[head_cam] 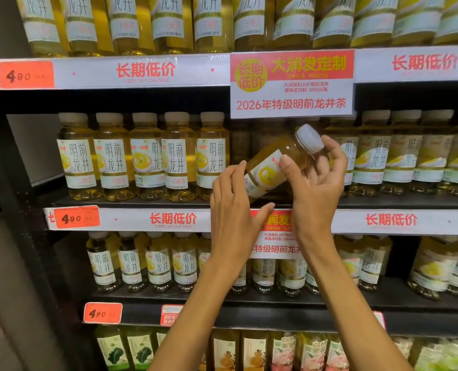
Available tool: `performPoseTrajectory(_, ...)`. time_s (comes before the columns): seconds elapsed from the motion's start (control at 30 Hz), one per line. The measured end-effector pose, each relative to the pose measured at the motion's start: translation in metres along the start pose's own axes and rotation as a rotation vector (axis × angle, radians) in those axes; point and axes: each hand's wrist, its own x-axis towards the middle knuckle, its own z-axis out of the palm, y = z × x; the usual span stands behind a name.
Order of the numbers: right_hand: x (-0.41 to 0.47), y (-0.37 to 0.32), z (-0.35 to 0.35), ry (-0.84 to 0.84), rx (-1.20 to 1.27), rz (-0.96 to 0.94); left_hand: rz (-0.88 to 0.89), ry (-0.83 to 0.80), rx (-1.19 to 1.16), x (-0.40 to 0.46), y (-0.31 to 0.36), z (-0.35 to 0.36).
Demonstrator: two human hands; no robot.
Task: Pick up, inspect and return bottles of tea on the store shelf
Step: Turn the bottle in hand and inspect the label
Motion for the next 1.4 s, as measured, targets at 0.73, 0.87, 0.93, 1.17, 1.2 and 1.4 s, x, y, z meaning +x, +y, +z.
performPoseTrajectory(0.73,-0.022,-0.042,-0.006,-0.441,0.195,0.498,-0.536,-0.633,-1.247,-0.101,0.02,-0.062)
performPoseTrajectory(0.87,-0.023,-0.048,-0.005,-0.474,0.054,0.479,-0.667,-0.59,-1.389,-0.112,0.022,-0.061)
performPoseTrajectory(0.93,-0.024,-0.051,-0.005,-0.478,-0.024,0.449,-0.643,-0.537,-1.304,-0.114,0.02,-0.062)
performPoseTrajectory(1.17,-0.031,-0.049,0.001,-0.414,0.134,0.655,-0.822,-0.654,-1.802,-0.111,0.025,-0.067)
performPoseTrajectory(1.2,-0.032,-0.047,0.002,-0.396,0.175,0.687,-0.821,-0.673,-1.838,-0.113,0.024,-0.066)
performPoseTrajectory(1.4,-0.035,-0.048,-0.003,-0.398,0.003,0.611,-0.807,-0.601,-1.542,-0.12,0.019,-0.062)
